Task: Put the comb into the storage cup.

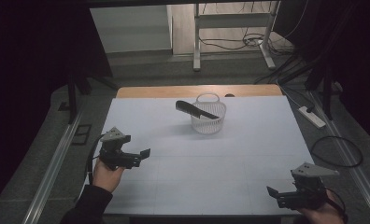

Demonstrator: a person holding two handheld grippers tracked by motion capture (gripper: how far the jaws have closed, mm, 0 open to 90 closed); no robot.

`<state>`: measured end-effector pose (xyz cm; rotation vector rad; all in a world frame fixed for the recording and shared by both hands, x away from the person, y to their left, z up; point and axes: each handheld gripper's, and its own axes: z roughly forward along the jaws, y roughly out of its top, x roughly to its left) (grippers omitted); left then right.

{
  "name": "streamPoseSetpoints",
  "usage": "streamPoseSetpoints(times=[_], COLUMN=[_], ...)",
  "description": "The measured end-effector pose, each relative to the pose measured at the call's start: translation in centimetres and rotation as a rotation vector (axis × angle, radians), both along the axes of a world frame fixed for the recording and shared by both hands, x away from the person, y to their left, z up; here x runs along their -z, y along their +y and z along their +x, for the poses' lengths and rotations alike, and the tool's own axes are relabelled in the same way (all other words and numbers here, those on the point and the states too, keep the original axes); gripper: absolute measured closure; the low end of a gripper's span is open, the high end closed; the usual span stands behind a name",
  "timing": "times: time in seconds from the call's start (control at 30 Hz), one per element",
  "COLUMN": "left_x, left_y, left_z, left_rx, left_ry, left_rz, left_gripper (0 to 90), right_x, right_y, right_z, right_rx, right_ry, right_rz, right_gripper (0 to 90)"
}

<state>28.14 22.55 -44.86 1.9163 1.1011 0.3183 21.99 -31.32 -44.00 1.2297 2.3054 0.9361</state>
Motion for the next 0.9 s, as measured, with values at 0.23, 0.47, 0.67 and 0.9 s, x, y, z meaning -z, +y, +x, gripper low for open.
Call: streamPoseSetpoints(times=[0.23, 0.47, 0.67, 0.9], left_x=[0.1, 0.1, 0.1, 0.0], left_y=[0.4, 0.6, 0.8, 1.0], left_z=[-1.1, -2.0, -2.7, -3.6], left_rx=[-0.008, -0.008, -0.006, -0.012], left_ry=[-0.004, 0.002, -0.003, -0.016], left_rz=[0.009, 0.019, 0.033, 0.048], left_gripper=[0.0, 0.0, 0.0, 0.0], right_x=[0.0, 0.0, 0.0, 0.0], right_y=[0.0, 0.0, 0.0, 0.0], right_z=[0.0, 0.0, 0.0, 0.0], right_rx=[-0.001, -0.001, 0.0, 0.001], right_ry=[0.0, -0.001, 0.0, 0.0], right_rz=[0.001, 0.0, 0.002, 0.001], right_gripper=[0.0, 0.0, 0.0, 0.0])
